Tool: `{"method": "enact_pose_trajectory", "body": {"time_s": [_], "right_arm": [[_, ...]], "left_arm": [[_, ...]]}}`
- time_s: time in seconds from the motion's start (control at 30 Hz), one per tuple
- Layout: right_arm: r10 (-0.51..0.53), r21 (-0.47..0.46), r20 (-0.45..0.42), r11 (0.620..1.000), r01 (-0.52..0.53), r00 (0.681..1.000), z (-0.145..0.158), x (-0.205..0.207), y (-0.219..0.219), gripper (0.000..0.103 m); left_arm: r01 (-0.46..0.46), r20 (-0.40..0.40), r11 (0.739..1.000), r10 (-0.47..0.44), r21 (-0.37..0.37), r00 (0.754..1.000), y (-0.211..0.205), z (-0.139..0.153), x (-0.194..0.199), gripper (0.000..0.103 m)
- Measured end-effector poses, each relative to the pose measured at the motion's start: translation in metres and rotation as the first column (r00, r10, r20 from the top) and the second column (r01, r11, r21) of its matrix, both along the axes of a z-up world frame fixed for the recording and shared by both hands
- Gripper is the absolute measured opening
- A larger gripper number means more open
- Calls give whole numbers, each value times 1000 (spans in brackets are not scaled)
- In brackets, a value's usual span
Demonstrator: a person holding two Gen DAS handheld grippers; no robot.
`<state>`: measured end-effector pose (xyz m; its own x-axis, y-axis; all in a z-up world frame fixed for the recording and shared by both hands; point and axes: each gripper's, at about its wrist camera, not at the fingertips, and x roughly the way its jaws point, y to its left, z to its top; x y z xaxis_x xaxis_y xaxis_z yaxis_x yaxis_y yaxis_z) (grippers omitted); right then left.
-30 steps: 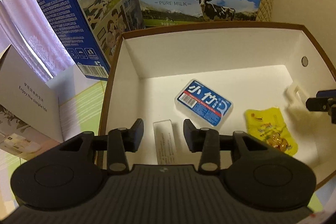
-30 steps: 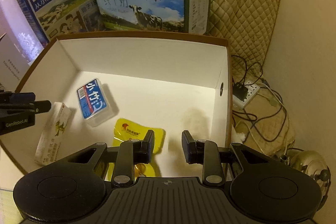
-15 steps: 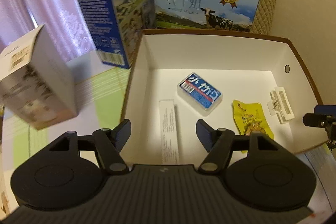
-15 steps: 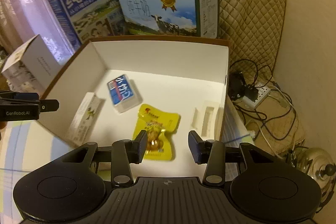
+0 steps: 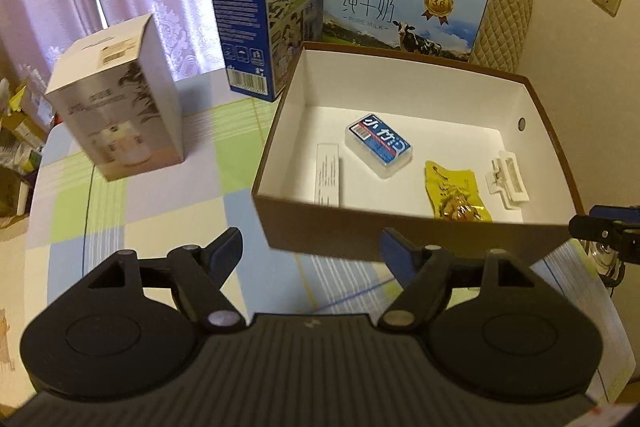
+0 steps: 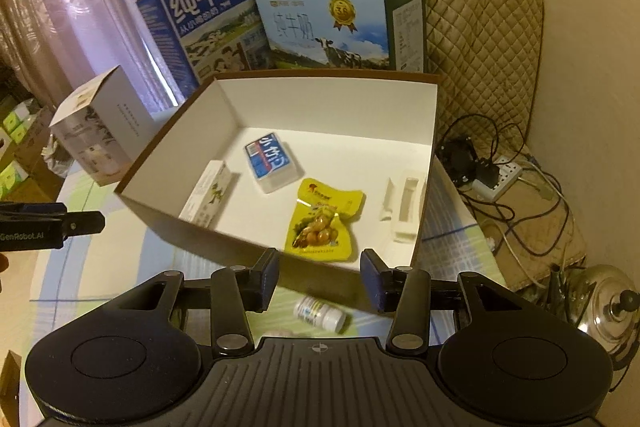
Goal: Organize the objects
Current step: 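Withdraw both tools from the box toward the remaining table items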
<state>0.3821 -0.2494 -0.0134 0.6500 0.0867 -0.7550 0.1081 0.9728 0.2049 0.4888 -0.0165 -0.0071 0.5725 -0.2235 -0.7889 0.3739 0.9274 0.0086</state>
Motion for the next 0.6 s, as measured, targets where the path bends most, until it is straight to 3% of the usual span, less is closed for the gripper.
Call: {"method": "enact_pose_trajectory", "body": {"time_s": [0.6], "right_arm": [[55, 50, -17, 997, -54, 998, -1, -54, 19, 42]], "left_arm": [[-74, -44, 997, 73, -17, 996, 43, -3, -78, 74]]}}
